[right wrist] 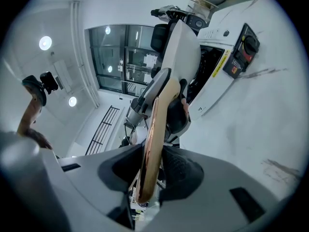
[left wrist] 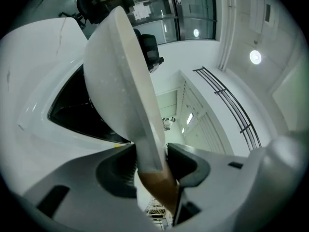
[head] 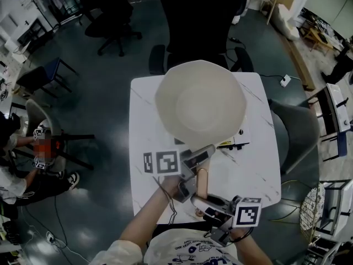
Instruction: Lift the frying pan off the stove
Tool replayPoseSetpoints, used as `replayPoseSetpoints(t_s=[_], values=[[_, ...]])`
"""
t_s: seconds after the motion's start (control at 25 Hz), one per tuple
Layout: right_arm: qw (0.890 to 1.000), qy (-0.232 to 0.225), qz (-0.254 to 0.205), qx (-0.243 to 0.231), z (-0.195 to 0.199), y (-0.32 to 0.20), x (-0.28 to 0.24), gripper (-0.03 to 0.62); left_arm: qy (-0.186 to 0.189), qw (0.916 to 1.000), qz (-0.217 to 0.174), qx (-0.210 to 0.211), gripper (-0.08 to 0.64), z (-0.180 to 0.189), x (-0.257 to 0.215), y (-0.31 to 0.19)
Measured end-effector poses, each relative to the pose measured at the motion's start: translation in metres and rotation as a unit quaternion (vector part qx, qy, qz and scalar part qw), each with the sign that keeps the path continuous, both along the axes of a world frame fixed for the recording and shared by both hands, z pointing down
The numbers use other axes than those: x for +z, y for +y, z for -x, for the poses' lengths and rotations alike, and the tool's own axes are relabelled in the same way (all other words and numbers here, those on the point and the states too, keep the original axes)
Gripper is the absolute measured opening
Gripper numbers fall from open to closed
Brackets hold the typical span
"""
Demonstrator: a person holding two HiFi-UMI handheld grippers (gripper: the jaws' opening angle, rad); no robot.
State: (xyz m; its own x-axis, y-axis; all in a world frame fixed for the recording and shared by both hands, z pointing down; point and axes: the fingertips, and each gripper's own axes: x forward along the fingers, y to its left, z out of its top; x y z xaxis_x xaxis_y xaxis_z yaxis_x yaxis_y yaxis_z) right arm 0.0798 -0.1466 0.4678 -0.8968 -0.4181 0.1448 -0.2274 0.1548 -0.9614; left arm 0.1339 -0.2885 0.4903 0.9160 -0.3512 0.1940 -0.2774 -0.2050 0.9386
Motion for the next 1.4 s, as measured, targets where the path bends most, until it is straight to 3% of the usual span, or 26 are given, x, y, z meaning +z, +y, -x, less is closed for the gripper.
replayPoseSetpoints(t_s=[0.4,1.16,1.4], values=[[1.0,0.015,-0.022,-0.005,0.0,-0.001,-0.004,0.132,0.018,0.9998,0.001,-0.011,0.195,0.003,-0.004,-0.002],[0.999,0.008,-0.028,-0.041,0.021,0.02,-0.025,0.133,-0.023,0.9993,-0.03,-0.007,0.195,0.023,-0.032,0.018],[0.998,0.016,-0.041,-0.053,0.025,0.031,-0.033,0.137,-0.011,0.9993,-0.033,-0.014,0.195,0.028,-0.041,0.028]])
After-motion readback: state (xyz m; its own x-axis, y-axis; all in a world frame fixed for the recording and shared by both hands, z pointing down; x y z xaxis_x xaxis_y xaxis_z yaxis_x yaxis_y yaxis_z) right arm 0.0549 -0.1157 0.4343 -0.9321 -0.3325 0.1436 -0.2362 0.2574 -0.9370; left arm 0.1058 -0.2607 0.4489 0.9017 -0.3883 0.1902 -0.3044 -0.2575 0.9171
